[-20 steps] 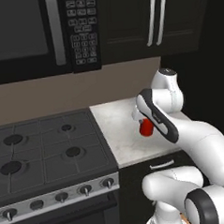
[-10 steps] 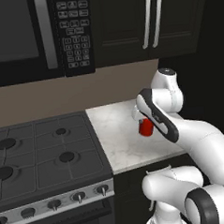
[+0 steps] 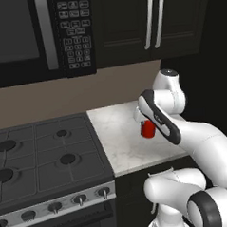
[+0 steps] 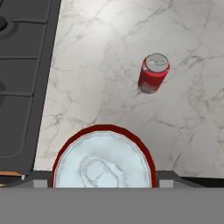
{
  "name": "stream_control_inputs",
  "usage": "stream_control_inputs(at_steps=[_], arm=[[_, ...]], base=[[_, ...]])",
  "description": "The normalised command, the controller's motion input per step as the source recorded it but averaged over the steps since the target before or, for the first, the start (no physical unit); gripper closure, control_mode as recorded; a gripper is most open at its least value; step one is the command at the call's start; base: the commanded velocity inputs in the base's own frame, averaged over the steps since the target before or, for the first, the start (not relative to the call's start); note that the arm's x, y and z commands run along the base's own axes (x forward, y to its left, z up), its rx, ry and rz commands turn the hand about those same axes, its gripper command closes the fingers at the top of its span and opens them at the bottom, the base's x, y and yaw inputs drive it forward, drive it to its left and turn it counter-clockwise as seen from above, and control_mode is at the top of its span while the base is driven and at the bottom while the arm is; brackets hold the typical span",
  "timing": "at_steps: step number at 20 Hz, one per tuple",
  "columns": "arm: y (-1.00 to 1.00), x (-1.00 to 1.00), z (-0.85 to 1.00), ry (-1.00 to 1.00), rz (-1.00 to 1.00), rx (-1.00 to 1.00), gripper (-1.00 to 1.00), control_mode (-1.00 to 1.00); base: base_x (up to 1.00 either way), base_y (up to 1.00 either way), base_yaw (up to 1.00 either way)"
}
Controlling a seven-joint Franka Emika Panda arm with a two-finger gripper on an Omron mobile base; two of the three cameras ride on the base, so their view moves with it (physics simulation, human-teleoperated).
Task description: Four empty soda cans are scattered around the kitchen. Gather all the cans and cluster them next to the stove for recycling.
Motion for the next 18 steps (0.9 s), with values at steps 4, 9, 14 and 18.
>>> stream_control_inputs(at_steps=[4,9,14,18], arm=[[0.01,0.02,-0.01,0.0,0.0,-0.02,1.0,-1.0],[0.15,0.29,-0.08,0.0,-0.14,-0.1,1.0,-1.0],[0.16,0.37,-0.13,0.02,-0.17,-0.04,1.0,-1.0],[0.04,0.37,-0.17,0.06,-0.1,0.0,1.0,-1.0]], base=[[0.01,0.0,0.0],[0.0,0.0,0.0],[0.0,0.0,0.0],[0.0,0.0,0.0]])
